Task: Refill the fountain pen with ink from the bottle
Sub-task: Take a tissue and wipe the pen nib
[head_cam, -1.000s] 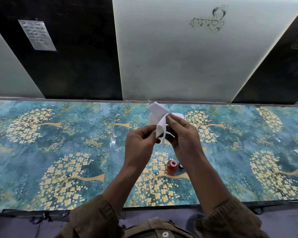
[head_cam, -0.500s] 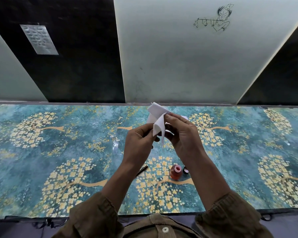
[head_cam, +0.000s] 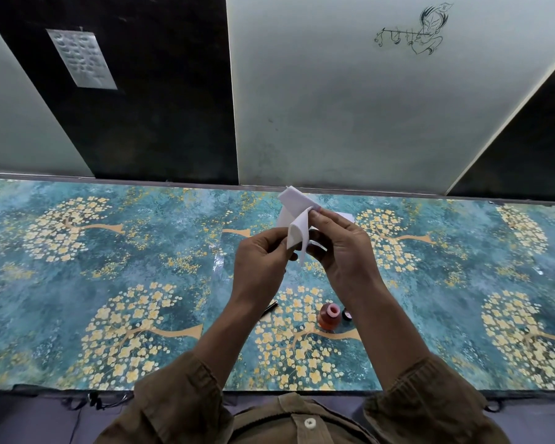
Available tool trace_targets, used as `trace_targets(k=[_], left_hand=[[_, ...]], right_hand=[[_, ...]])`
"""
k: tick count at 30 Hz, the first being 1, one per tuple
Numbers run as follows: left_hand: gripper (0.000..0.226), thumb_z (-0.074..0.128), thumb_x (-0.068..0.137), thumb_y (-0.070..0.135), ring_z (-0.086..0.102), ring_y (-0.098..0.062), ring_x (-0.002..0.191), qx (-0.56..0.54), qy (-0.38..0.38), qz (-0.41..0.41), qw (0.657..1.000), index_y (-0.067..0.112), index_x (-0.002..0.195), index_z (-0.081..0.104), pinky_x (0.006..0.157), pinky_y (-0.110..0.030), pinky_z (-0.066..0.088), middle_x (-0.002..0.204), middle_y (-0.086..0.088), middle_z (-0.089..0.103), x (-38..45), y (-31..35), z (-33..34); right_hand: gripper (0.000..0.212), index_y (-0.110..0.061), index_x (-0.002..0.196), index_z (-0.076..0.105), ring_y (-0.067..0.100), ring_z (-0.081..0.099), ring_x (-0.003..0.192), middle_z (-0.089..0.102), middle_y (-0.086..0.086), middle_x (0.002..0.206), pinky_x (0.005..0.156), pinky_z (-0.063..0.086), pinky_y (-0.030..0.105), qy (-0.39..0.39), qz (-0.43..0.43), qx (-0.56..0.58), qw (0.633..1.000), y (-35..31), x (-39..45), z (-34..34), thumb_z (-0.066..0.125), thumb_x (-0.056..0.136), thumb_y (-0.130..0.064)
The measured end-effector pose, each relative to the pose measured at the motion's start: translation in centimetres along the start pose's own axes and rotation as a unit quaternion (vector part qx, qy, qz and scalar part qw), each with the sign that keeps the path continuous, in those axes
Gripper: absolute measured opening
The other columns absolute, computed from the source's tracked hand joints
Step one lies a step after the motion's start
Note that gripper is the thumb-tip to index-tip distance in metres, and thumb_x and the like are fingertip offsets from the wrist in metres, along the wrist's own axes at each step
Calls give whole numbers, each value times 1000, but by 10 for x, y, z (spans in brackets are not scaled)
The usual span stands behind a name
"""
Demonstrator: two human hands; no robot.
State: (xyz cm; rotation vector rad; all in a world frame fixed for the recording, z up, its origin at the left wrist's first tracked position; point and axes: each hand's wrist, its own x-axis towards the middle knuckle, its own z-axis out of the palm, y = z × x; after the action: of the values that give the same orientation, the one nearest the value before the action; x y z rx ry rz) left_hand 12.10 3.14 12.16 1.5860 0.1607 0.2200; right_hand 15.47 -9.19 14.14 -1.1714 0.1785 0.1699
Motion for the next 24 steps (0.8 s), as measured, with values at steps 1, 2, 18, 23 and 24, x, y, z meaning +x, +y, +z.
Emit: trace_targets(k=[1,2,18,23,24], left_hand=[[16,66,91,5,60,3,55,-7,6,-3,1000,14,98,78,50,-9,43,74,5,74,0,0,0],[14,68,90,5,62,3,57,-11,12,-7,1000,12,97,78,51,-8,43,74,5,74,-1,0,0],[4,76,86,19,71,-13,72,18,21,-10,1000,21,88,78,66,-28,57,80,3,78,-2,-19,-14],[8,71,91,18,69,-9,66,16,-4,-11,1000,15,92,78,55,-14,47,79,1,77,-2,-19,-16],[8,71,90,18,69,-9,67,13,-8,-11,1000,15,92,79,56,-14,47,79,1,77,-1,-21,-17]], right_hand=[[12,-10,92,77,31,62,86,72,15,92,88,48,55,3,1,0,1000,1,-1,-1,66,91,-8],[12,-11,91,78,30,62,84,72,15,91,84,48,51,4,0,-4,1000,2,-2,-2,66,90,-9],[23,-11,105,75,21,67,87,76,10,98,79,53,38,-2,-52,-98,994,19,-13,2,61,91,2],[26,-13,104,75,26,67,89,76,14,103,81,52,42,23,-53,-85,995,22,-16,2,60,90,3],[24,-14,102,75,24,67,88,76,11,99,79,53,40,25,-55,-87,994,23,-17,2,60,91,2]])
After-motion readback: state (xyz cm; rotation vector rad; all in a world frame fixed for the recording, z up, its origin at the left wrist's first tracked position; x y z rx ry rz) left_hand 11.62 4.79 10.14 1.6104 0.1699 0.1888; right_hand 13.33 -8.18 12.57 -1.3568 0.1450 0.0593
